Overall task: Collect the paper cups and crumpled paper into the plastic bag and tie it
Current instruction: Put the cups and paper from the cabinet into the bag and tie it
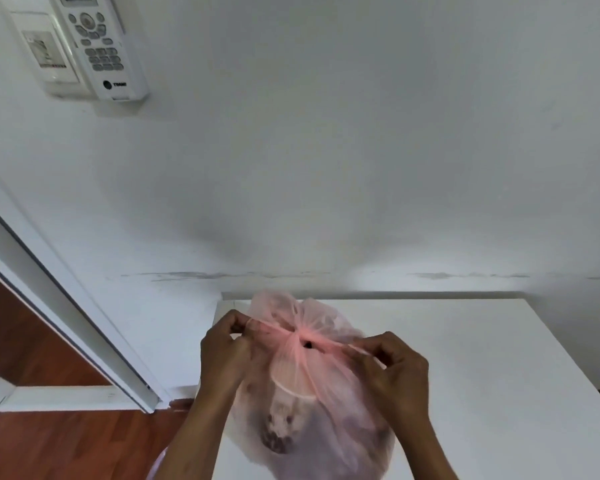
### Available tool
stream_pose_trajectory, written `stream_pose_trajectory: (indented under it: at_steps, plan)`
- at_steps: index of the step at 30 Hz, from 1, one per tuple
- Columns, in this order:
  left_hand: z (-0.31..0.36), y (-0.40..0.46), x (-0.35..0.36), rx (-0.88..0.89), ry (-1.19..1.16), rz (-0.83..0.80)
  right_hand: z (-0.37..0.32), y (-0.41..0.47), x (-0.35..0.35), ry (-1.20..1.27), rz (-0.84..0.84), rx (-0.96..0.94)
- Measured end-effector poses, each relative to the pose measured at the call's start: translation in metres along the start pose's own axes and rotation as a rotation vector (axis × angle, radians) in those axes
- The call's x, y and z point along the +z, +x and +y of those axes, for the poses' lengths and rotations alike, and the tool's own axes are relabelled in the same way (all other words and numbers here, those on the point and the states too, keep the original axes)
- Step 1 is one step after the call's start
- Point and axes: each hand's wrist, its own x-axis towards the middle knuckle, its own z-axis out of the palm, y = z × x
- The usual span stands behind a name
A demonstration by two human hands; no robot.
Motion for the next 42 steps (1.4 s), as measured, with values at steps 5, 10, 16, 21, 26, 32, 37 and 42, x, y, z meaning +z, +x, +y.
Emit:
stream_pose_trajectory:
  at_steps: [5,10,16,21,26,32,37,42]
  plan:
    - [-0.004,-0.007,-0.001,0.329,0.214,-0.020,0.002,0.001,-0.010,0.047,-0.101,0.135]
    - [0.019,-0.027,0.007,0.440,-0.040,-0.406,-0.025,0.000,0.003,0.274,-0.150,0.107]
    - [0.015,-0.026,0.006,0.026,-0.571,-0.638,-0.029,0.005,0.006,0.805,-0.093,0.423]
    - [-0.010,-0.028,0.013,-0.178,-0.678,-0.533,-0.010,-0.003,0.014,0.828,0.094,0.579]
    - [-0.013,-0.029,0.018,-0.250,-0.719,-0.411,-0.002,0.004,-0.008,0.941,0.161,0.693]
    - [-0.016,-0.040,0.029,-0.193,-0.561,-0.318,0.011,-0.001,-0.022,0.763,0.215,0.677]
    - [-0.022,-0.034,0.033,-0.005,-0.327,-0.217,0.023,-0.004,-0.017,0.274,0.189,0.405]
    - [-0.040,-0.029,0.036,0.226,0.045,-0.018,0.035,-0.003,-0.018,0.092,0.097,0.235]
